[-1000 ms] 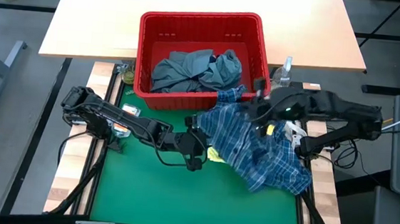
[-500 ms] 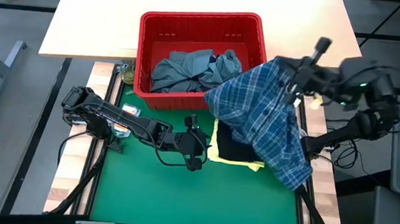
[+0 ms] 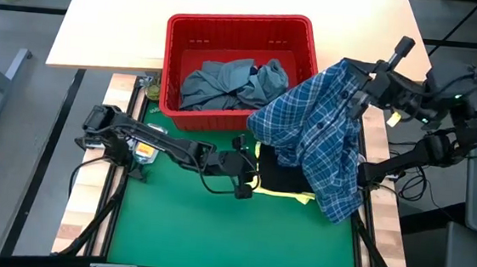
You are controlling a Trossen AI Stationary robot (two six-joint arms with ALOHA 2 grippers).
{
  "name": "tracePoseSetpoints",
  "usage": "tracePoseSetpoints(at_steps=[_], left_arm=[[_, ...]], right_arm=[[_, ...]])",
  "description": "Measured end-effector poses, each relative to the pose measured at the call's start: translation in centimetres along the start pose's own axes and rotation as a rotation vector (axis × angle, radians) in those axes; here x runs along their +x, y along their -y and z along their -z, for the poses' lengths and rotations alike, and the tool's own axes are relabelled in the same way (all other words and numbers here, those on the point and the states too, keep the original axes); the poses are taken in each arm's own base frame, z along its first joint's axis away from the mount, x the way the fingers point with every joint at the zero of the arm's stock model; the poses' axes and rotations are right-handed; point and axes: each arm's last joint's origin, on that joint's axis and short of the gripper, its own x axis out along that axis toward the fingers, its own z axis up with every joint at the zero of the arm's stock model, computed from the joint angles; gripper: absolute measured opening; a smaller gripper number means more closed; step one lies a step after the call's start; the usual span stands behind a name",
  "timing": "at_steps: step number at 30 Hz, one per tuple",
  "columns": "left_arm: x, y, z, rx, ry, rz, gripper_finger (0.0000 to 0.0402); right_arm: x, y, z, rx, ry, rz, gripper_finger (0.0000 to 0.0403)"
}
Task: Fold Laundry from Bin
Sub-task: Fold the blue shirt
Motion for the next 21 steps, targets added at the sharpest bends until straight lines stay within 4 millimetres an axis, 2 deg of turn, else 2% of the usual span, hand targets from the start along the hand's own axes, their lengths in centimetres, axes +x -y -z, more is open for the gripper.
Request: tracePoseSetpoints(at_steps=[7, 17, 21], left_arm=[[4.0, 0.3, 1.5, 0.020, 0.036, -0.014, 0.0128], [9.9, 0.5, 5.4, 0.010, 0.030, -0.035, 0.0128], [11.6, 0.3, 6.7, 0.001, 0.035, -0.056, 0.0128]], right_arm=[[0.8, -0.9, 0.0, -0.048, -0.044, -0.033, 0.0000], [0.8, -0.9, -0.1, -0.060, -0.040, -0.038, 0.0000], [0.8, -0.9, -0.1, -0.060, -0.040, -0.038, 0.0000]])
